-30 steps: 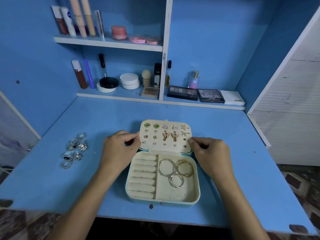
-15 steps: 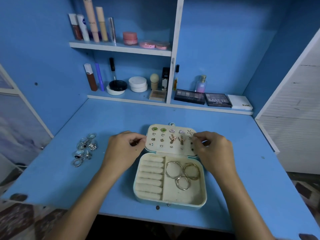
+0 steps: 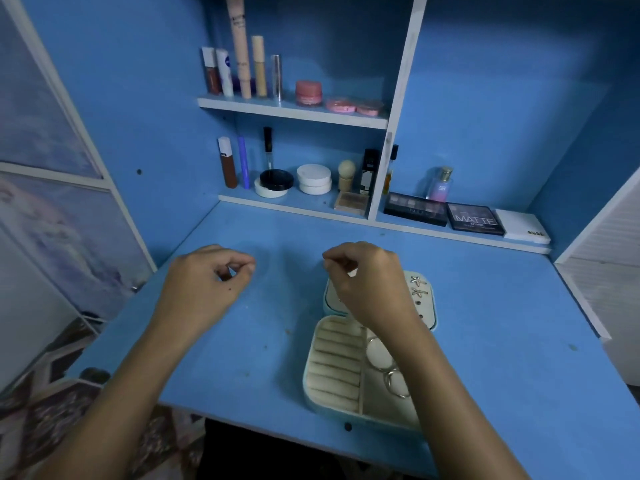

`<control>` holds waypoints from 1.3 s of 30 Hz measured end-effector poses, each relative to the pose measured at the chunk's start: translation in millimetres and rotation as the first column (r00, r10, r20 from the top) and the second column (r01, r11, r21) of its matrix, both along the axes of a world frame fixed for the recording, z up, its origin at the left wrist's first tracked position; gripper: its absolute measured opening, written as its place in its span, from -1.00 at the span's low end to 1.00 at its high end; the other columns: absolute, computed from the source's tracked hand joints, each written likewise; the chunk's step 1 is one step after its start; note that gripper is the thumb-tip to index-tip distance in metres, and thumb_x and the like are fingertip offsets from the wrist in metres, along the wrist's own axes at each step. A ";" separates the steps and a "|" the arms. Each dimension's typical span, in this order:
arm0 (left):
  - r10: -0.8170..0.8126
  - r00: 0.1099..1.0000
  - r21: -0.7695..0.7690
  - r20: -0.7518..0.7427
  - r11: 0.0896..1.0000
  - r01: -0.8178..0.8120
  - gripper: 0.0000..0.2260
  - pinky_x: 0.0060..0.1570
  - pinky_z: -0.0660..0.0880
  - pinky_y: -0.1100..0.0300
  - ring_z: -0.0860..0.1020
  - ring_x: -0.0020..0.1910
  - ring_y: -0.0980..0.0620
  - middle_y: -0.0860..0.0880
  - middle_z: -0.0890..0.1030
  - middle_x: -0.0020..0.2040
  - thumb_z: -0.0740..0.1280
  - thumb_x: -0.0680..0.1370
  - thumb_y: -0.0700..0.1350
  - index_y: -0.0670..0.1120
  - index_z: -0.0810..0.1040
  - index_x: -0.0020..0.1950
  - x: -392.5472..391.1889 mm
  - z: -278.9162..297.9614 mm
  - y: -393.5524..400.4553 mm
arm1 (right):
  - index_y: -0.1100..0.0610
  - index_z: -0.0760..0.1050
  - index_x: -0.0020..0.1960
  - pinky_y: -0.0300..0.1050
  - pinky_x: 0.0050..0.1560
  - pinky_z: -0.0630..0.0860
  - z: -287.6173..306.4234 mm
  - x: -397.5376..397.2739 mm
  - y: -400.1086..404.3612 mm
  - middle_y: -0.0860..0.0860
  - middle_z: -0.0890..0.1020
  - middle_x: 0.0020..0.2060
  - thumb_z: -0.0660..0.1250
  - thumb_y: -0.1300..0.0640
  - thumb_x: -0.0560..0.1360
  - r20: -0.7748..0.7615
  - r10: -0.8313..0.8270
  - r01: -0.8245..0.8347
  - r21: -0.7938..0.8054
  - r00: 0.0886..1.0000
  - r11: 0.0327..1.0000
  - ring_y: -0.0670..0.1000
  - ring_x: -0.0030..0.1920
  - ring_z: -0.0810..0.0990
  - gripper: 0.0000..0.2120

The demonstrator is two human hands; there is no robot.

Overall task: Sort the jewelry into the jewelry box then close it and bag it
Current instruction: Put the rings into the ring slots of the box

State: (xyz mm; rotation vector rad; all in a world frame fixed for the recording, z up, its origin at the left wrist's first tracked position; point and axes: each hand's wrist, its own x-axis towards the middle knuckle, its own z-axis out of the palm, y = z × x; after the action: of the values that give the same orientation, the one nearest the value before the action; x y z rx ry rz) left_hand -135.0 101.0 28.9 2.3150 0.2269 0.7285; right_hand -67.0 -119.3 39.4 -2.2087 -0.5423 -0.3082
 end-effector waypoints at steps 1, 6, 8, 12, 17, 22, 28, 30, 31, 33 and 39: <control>0.020 1.000 -0.030 -0.013 0.999 -0.021 -0.84 -0.31 0.45 0.33 0.57 -0.26 0.09 0.14 0.62 -0.22 0.50 0.46 -0.19 0.08 0.69 -0.21 -2.2 -1.5 4.9 | 0.09 0.71 -0.01 -0.18 -0.02 0.55 0.3 0.9 8.6 -0.03 0.72 -0.13 0.44 0.17 0.51 -0.005 0.029 -0.029 -0.013 1.000 0.999 -0.05 -0.17 0.63 -0.90; 0.069 0.994 -0.103 -0.084 0.992 -0.077 -0.82 -0.40 0.44 0.42 0.59 -0.31 0.13 0.09 0.63 -0.31 0.51 0.46 -0.21 0.07 0.67 -0.24 -21.1 -8.7 25.1 | 0.09 0.69 -0.02 -0.08 0.00 0.58 -3.6 2.6 56.6 -0.02 0.72 -0.13 0.39 0.17 0.53 -0.080 0.164 -0.171 -0.093 0.983 0.981 -0.03 -0.15 0.63 -0.90; 0.099 0.990 -0.059 -0.102 0.993 -0.106 -0.87 -0.32 0.37 0.48 0.57 -0.23 0.14 0.09 0.64 -0.28 0.51 0.45 -0.19 0.05 0.70 -0.21 -28.4 -12.6 33.0 | 0.10 0.69 -0.01 -0.06 0.03 0.57 -7.5 2.2 75.8 0.00 0.71 -0.11 0.36 0.17 0.54 -0.120 0.207 -0.223 -0.145 0.971 0.964 0.00 -0.10 0.63 -0.88; 0.116 0.986 0.013 -0.121 0.993 -0.115 -0.92 -0.28 0.34 0.52 0.53 -0.26 0.28 0.11 0.60 -0.30 0.54 0.43 -0.19 -0.01 0.72 -0.21 -37.4 -20.4 40.7 | 0.12 0.67 0.06 -0.02 0.06 0.57 -17.8 2.9 103.5 0.07 0.70 -0.04 0.33 0.19 0.57 -0.199 0.269 -0.310 -0.213 0.942 0.927 0.09 -0.01 0.62 -0.84; 0.083 0.980 0.028 -0.179 0.996 -0.079 -0.96 -0.29 0.31 0.51 0.53 -0.24 0.30 0.11 0.57 -0.27 0.54 0.42 -0.06 0.01 0.72 -0.20 -39.8 -28.1 40.3 | 0.04 0.63 0.16 0.00 0.08 0.57 -30.7 5.8 124.8 0.11 0.66 0.02 0.32 0.21 0.54 -0.279 0.290 -0.367 -0.282 0.915 0.886 0.14 0.02 0.61 -0.76; 0.122 0.973 0.017 -0.196 0.993 -0.121 -0.90 -0.28 0.37 0.37 0.55 -0.26 0.24 0.12 0.56 -0.27 0.56 0.39 -0.01 0.02 0.69 -0.25 -38.6 -32.2 34.8 | -0.01 0.62 0.17 0.00 0.07 0.58 -30.6 8.7 132.3 0.08 0.64 0.02 0.34 0.20 0.54 -0.299 0.297 -0.390 -0.330 0.907 0.860 0.10 0.03 0.59 -0.75; 0.142 0.963 0.039 -0.230 0.990 -0.137 -0.85 -0.33 0.33 0.34 0.53 -0.30 0.23 0.12 0.53 -0.30 0.56 0.39 0.01 0.07 0.63 -0.32 -37.2 -35.1 36.7 | -0.04 0.65 0.06 -0.03 0.05 0.57 -29.5 8.9 136.6 0.07 0.64 0.02 0.36 0.13 0.54 -0.292 0.303 -0.396 -0.350 0.907 0.849 0.08 0.04 0.58 -0.84; 0.139 0.962 0.039 -0.237 0.990 -0.134 -0.83 -0.33 0.32 0.34 0.52 -0.30 0.22 0.12 0.53 -0.31 0.56 0.40 0.01 0.09 0.62 -0.33 -37.0 -35.6 36.5 | -0.03 0.65 0.03 -0.07 0.03 0.56 -29.1 8.4 135.7 0.06 0.64 -0.01 0.37 0.12 0.54 -0.296 0.302 -0.396 -0.343 0.906 0.852 0.07 0.03 0.58 -0.88; 0.138 0.961 0.039 -0.238 0.990 -0.133 -0.82 -0.33 0.32 0.33 0.52 -0.30 0.22 0.12 0.53 -0.31 0.56 0.40 0.01 0.10 0.61 -0.34 -37.0 -35.5 36.7 | -0.02 0.65 0.02 -0.08 0.02 0.55 -28.5 8.3 134.9 0.06 0.64 -0.02 0.37 0.12 0.54 -0.303 0.304 -0.400 -0.338 0.903 0.852 0.07 0.02 0.58 -0.89; 0.131 0.960 0.045 -0.247 0.991 -0.124 -0.83 -0.33 0.32 0.32 0.52 -0.30 0.22 0.12 0.53 -0.30 0.55 0.41 0.02 0.11 0.62 -0.33 -36.8 -35.0 36.4 | -0.03 0.64 -0.02 -0.06 0.03 0.57 -25.7 8.1 131.9 0.05 0.65 -0.04 0.38 0.11 0.54 -0.324 0.315 -0.416 -0.318 0.892 0.852 0.06 -0.01 0.58 -0.92; 0.106 0.958 0.078 -0.267 0.993 -0.088 -0.91 -0.34 0.28 0.32 0.50 -0.28 0.19 0.11 0.49 -0.27 0.54 0.42 0.00 0.04 0.69 -0.25 -36.1 -34.5 31.1 | -0.04 0.63 -0.05 -0.04 0.07 0.58 -20.6 5.4 119.5 0.00 0.66 -0.02 0.40 0.12 0.52 -0.350 0.338 -0.447 -0.301 0.874 0.843 0.03 0.00 0.60 -0.93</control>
State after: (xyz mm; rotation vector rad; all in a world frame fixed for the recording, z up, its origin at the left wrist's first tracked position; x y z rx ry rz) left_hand -171.1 132.1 -5.6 2.4777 0.4493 0.4691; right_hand -61.6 0.2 18.7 -2.3698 -0.9400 0.3617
